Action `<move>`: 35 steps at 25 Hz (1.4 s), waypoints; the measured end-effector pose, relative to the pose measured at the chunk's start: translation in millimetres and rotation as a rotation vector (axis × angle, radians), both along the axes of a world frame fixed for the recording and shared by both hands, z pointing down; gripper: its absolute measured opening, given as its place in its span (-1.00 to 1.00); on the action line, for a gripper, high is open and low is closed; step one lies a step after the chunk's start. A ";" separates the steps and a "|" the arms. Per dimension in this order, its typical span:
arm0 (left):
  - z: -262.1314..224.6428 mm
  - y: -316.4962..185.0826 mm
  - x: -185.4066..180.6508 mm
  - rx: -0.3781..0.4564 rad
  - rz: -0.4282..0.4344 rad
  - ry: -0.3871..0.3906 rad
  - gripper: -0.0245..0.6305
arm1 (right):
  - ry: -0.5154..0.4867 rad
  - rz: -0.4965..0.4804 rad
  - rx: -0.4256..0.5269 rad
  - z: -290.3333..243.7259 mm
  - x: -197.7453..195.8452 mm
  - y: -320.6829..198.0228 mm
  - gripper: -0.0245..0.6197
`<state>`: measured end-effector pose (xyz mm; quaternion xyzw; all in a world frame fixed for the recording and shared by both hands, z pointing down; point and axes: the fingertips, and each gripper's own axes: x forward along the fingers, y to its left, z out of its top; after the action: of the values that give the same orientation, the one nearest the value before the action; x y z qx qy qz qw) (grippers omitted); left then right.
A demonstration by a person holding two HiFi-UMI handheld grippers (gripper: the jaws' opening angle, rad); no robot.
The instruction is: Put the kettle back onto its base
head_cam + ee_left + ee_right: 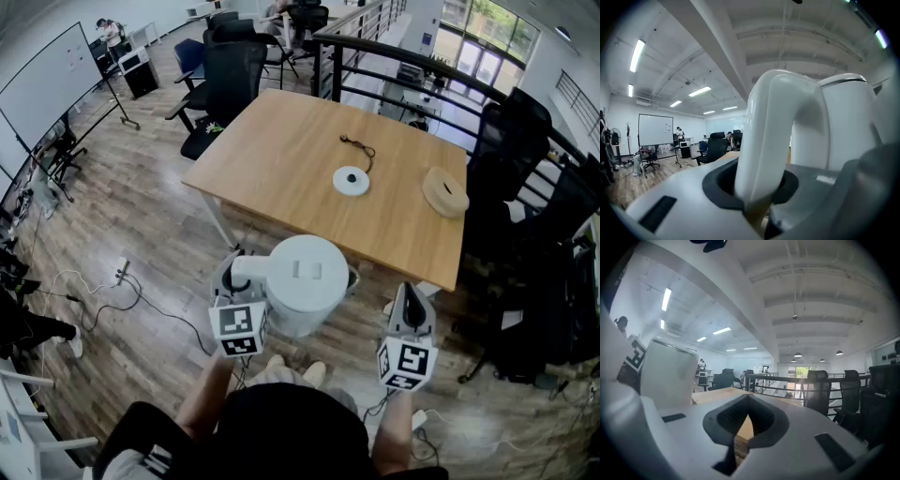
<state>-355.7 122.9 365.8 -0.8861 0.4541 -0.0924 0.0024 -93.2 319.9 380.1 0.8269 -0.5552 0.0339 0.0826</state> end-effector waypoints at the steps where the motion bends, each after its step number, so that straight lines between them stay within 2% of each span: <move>1: 0.4 -0.1 0.7 0.000 0.000 0.000 -0.73 | -0.001 0.001 0.010 1.2 2.2 -0.6 -0.93; 6: 0.6 -0.4 2.6 -0.001 -0.005 0.002 -0.72 | 0.012 -0.006 0.056 0.5 7.5 -1.7 -0.93; 19: 7.9 1.0 11.9 -0.012 0.000 -0.011 -0.72 | 0.002 0.011 -0.003 5.6 9.4 7.7 -0.93; 23: 9.5 -5.1 23.4 -0.020 0.010 -0.011 -0.72 | 0.001 0.015 0.018 5.0 17.8 2.2 -0.93; 27: 6.3 -17.2 39.2 -0.011 0.018 0.001 -0.72 | 0.000 0.025 -0.002 9.1 29.7 -6.8 -0.93; 35: 8.6 -58.2 80.4 -0.013 0.018 0.001 -0.72 | -0.009 0.024 0.001 11.7 71.5 -49.8 -0.93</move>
<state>-275.3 64.7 374.4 -0.8903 0.4453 -0.0951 -0.0029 -21.8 270.1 391.8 0.8334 -0.5456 0.0382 0.0792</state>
